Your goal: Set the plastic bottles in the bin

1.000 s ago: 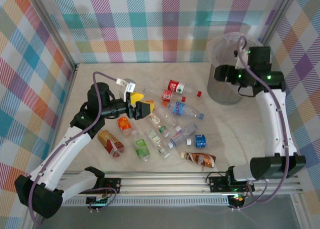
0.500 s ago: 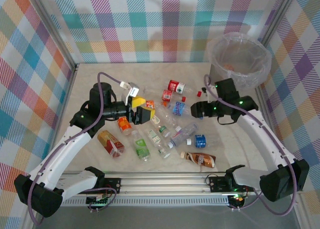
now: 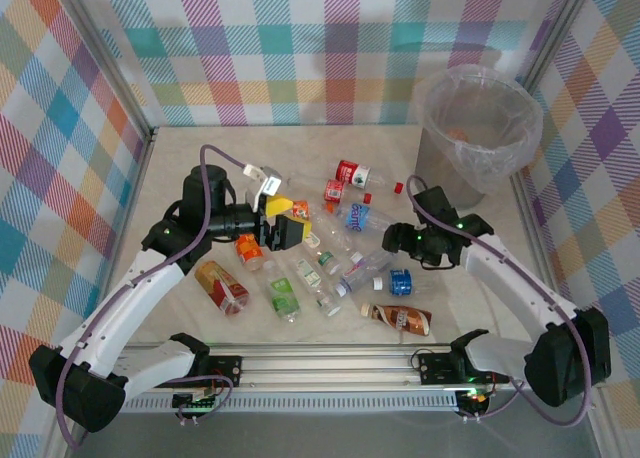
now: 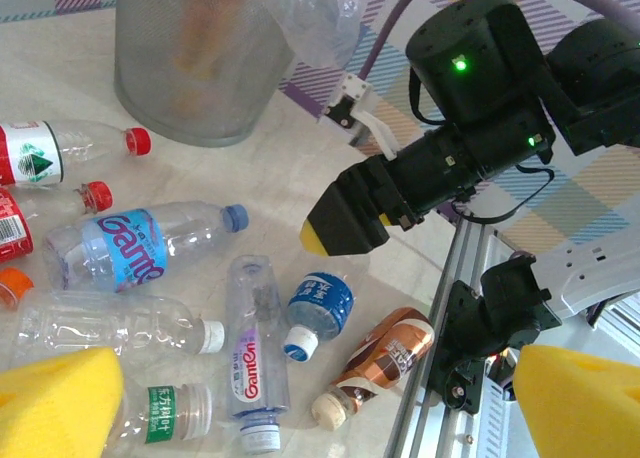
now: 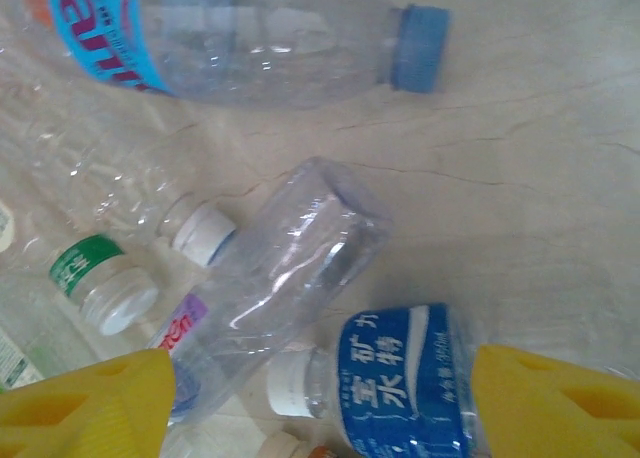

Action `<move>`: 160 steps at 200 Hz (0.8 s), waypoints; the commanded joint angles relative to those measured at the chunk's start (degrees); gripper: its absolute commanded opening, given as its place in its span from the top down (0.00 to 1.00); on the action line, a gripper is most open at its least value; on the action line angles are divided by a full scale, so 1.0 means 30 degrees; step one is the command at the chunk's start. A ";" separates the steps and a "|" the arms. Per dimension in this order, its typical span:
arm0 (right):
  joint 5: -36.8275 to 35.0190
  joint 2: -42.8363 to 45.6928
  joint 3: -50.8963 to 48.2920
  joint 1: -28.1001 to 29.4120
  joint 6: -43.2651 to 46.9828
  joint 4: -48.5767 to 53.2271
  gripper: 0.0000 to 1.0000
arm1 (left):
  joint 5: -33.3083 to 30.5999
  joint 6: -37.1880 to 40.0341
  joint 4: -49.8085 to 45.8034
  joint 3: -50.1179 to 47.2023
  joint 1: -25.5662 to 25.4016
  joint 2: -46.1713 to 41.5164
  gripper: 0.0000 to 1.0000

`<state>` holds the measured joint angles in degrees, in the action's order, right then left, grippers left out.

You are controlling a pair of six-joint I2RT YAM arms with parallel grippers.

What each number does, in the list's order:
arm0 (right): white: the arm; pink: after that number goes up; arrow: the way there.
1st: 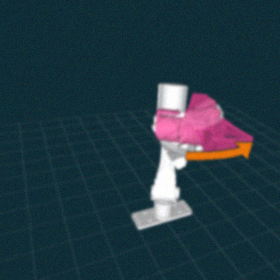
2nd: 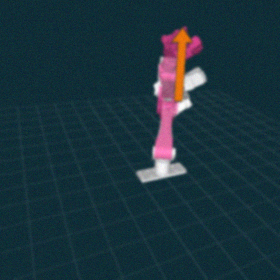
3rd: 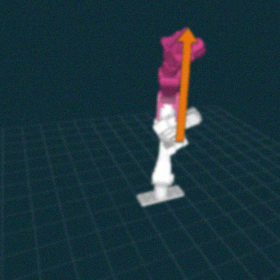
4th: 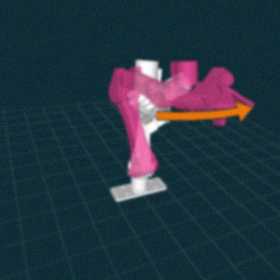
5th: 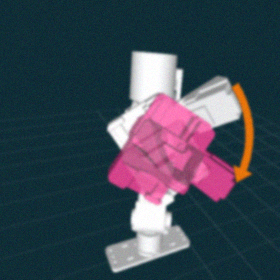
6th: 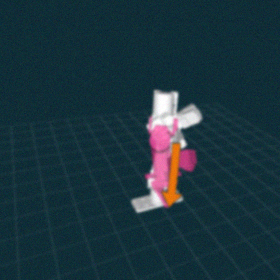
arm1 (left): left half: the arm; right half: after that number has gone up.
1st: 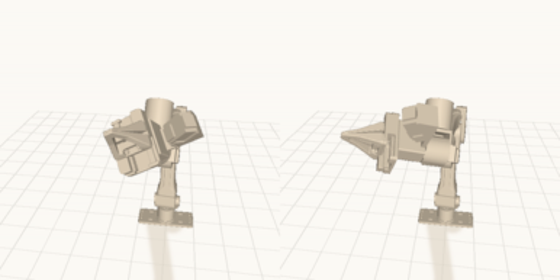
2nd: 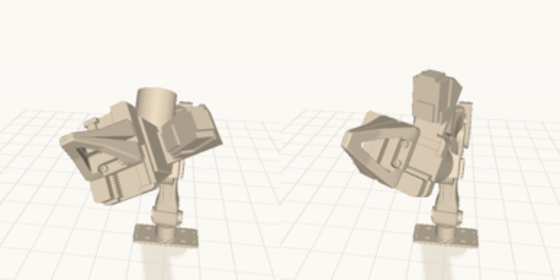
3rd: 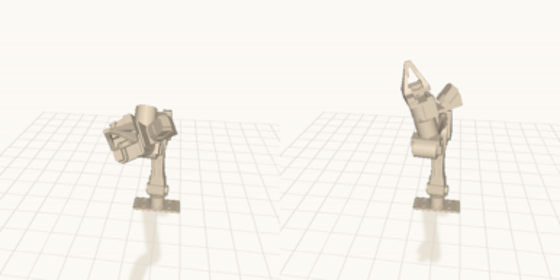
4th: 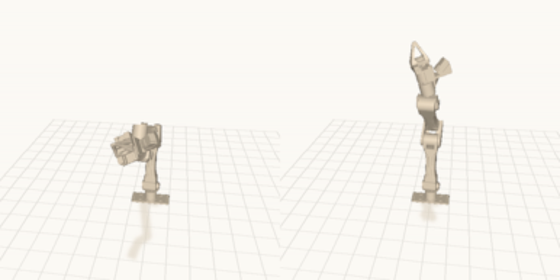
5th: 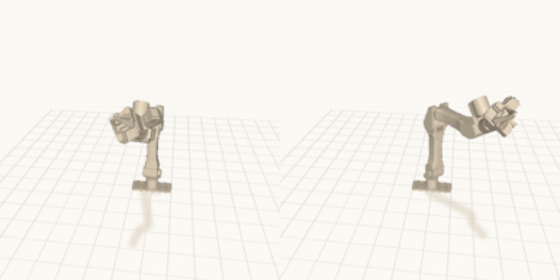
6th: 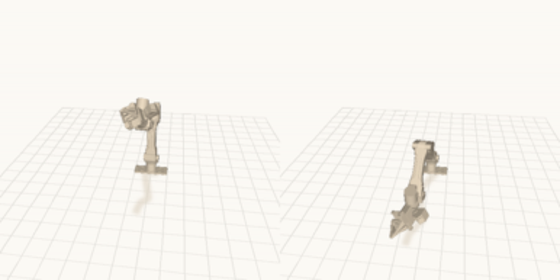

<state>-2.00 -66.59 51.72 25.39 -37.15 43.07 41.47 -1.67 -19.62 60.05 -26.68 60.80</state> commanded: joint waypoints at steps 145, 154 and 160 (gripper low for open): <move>-0.1032 0.5444 -0.6460 0.0121 -0.8602 -0.0630 0.00 | -0.1051 0.0100 -0.0655 0.0784 -0.0877 0.0039 0.00; -0.0745 0.5289 -0.6715 0.0108 -0.8835 -0.1170 0.00 | -0.1021 0.0109 -0.0642 0.0785 -0.0893 0.0038 0.00; -0.0690 0.5222 -0.6854 0.0093 -0.9059 -0.1396 0.00 | -0.1007 0.0132 -0.0654 0.0783 -0.0878 -0.0016 0.00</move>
<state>-6.74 -50.11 32.88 25.39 -60.10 43.42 38.68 -1.85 -20.95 60.27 -28.49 61.08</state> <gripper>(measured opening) 0.996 0.997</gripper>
